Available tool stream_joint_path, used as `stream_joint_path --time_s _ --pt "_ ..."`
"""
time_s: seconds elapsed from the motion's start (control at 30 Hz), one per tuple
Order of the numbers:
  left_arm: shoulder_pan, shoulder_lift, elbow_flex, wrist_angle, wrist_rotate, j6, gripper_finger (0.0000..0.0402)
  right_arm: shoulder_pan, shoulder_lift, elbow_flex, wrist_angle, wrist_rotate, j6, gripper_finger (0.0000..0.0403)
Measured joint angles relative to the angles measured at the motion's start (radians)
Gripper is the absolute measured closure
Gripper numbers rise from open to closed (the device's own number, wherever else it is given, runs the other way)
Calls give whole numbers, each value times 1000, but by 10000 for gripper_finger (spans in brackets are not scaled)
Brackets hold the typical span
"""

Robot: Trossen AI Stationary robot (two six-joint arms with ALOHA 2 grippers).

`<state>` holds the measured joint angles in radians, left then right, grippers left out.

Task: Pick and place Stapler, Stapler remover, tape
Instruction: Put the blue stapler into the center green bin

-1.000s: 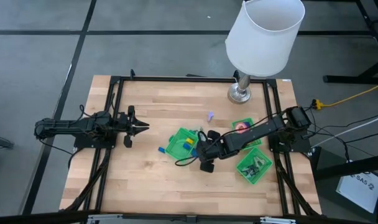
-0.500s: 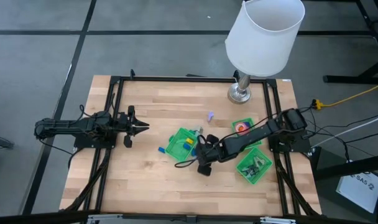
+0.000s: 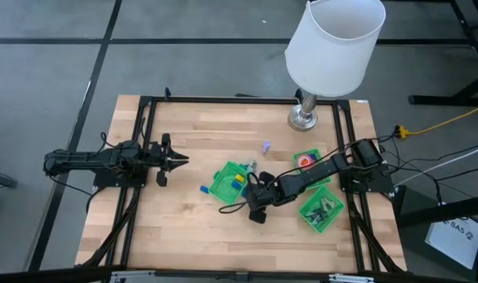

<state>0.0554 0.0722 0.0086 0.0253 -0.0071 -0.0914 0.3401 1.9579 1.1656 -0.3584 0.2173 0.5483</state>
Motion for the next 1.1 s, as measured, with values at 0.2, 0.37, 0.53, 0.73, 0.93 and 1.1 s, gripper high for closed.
stream_joint_path --time_s 0.2,0.37,0.53,0.73,0.93,1.1 --pt "0 0 0 0 0 0 343 -3 0 20 -13 0 -62 327" --pt "0 0 0 0 0 0 343 -3 0 48 -47 -9 -125 330" --pt "0 0 0 0 0 0 343 -3 -12 93 -153 -46 -178 330" --pt "0 0 0 0 0 0 343 -11 -61 141 -281 -53 -261 330" --pt "0 0 0 0 0 0 343 -27 -71 254 -419 -64 -355 330" --pt "0 0 0 0 0 0 343 -63 -72 346 -442 -79 -405 330"
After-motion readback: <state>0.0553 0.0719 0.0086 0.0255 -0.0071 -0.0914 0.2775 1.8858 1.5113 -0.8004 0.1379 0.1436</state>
